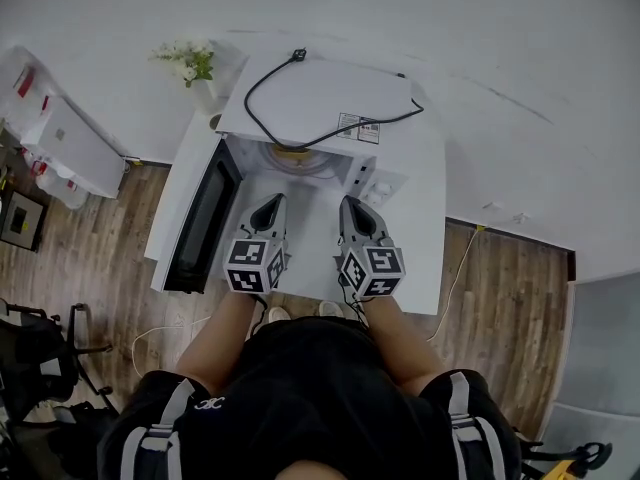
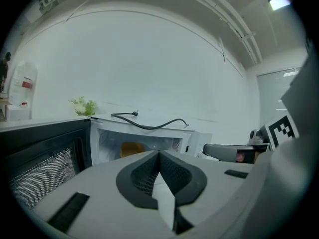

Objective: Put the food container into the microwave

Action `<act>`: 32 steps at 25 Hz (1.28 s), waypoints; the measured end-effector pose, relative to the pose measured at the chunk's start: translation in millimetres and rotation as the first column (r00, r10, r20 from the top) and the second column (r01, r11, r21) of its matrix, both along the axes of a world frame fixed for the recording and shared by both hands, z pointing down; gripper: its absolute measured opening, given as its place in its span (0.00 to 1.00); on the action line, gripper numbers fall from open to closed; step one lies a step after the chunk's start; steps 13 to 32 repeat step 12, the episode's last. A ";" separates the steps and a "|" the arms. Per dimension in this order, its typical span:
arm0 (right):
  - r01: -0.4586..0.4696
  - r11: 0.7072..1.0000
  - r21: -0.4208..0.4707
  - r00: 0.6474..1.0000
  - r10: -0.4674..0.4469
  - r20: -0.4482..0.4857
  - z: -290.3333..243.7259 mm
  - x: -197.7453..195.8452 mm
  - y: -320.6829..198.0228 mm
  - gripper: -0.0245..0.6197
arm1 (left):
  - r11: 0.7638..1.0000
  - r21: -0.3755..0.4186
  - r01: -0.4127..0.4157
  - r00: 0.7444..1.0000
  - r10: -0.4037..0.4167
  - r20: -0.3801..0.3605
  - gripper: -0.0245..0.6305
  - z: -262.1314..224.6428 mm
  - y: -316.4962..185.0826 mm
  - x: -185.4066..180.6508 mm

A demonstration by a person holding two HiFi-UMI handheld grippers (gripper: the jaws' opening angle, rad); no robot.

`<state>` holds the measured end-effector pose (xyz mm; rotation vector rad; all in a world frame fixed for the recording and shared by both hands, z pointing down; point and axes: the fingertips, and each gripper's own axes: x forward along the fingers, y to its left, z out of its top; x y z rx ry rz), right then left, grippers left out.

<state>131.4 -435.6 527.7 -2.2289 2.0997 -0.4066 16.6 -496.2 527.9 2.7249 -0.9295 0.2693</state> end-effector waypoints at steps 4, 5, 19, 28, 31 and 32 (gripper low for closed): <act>-0.003 1.000 -0.009 1.000 0.003 -0.007 2.6 0.6 -1.5 0.04 | 1.000 0.000 0.002 1.000 -0.002 0.002 0.06 0.7 -2.5 -1.2; -0.001 1.000 -0.010 1.000 0.001 -0.006 3.4 0.1 -2.3 0.04 | 1.000 0.000 0.003 1.000 -0.003 0.003 0.06 1.3 -3.4 -1.7; 0.002 1.000 -0.012 1.000 -0.003 -0.006 3.1 0.9 -8.7 0.04 | 1.000 0.000 0.003 1.000 -0.003 0.008 0.06 1.5 -7.3 -3.0; 0.002 1.000 -0.012 1.000 -0.003 -0.006 3.1 0.9 -8.7 0.04 | 1.000 0.000 0.003 1.000 -0.003 0.008 0.06 1.5 -7.3 -3.0; 0.002 1.000 -0.012 1.000 -0.003 -0.006 3.1 0.9 -8.7 0.04 | 1.000 0.000 0.003 1.000 -0.003 0.008 0.06 1.5 -7.3 -3.0; 0.002 1.000 -0.012 1.000 -0.003 -0.006 3.1 0.9 -8.7 0.04 | 1.000 0.000 0.003 1.000 -0.003 0.008 0.06 1.5 -7.3 -3.0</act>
